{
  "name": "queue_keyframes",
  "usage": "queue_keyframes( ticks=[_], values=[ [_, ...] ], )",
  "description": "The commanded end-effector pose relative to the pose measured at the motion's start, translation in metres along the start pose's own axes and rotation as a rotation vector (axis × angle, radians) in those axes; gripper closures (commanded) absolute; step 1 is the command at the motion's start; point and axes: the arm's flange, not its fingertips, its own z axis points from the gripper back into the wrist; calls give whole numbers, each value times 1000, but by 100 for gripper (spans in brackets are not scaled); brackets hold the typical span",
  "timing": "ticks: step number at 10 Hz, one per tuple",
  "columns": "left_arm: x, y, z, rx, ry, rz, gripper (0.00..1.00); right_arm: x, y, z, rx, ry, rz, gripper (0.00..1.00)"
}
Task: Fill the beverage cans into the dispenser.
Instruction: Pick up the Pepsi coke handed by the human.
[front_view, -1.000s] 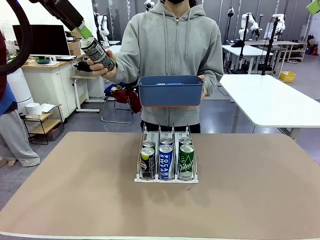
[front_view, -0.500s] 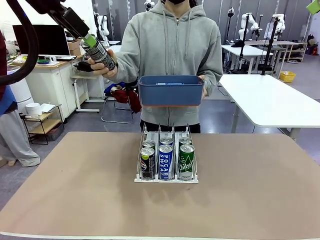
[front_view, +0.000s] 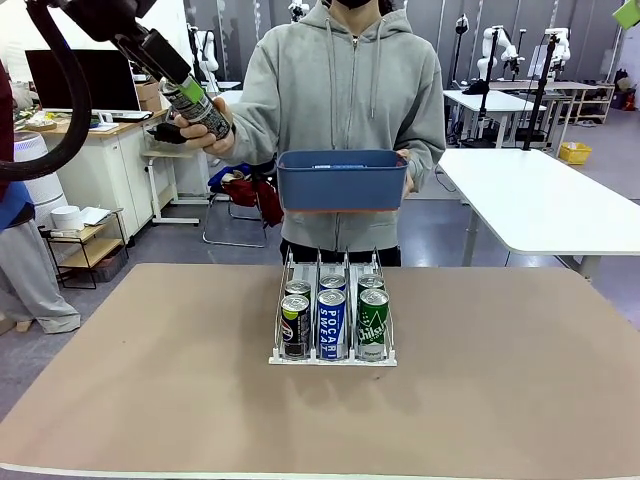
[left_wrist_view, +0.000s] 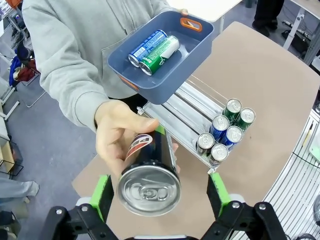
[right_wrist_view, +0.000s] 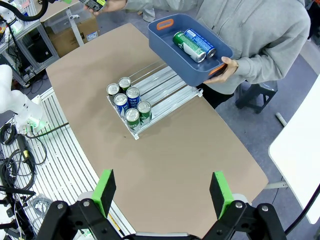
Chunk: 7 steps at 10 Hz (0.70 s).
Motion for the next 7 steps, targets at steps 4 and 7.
queue_keyframes(
  ticks=[4, 7],
  values=[
    [-6, 6, -17, -24, -45, 15, 0, -3, 3, -3, 13, -20, -1, 0],
    [-7, 7, -24, -26, -41, 23, 0, -3, 3, -3, 13, -20, -1, 0]
  ],
)
